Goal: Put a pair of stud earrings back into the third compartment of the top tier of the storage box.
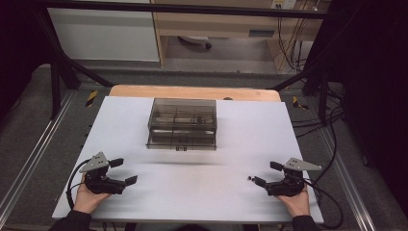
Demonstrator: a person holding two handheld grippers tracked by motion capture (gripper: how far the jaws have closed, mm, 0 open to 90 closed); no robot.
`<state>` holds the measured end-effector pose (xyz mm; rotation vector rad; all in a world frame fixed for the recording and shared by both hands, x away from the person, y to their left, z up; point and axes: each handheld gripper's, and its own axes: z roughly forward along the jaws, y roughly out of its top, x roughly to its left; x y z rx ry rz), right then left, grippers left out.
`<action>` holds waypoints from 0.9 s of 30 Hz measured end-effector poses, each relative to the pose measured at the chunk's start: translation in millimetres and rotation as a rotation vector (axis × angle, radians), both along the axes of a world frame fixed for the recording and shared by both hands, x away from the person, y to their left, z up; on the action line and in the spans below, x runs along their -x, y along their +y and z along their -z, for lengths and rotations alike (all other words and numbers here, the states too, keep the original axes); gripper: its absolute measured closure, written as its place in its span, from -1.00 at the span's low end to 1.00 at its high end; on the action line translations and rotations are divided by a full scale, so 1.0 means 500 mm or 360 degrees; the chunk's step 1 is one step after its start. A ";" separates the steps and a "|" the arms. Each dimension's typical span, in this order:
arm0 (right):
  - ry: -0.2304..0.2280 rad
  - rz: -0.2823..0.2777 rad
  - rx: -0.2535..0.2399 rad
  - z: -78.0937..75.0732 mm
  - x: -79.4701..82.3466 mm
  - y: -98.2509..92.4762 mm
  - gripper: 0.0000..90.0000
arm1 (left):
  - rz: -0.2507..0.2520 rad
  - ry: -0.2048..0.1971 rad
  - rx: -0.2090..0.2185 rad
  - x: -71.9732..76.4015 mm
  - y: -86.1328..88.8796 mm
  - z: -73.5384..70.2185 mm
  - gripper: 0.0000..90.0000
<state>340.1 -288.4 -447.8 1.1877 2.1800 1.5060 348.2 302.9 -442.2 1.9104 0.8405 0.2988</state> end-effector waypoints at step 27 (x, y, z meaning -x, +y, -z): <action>0.0038 0.0008 0.0173 -0.013 0.000 0.022 -0.83 | -0.0004 0.0008 0.0004 -0.002 0.000 0.002 -0.89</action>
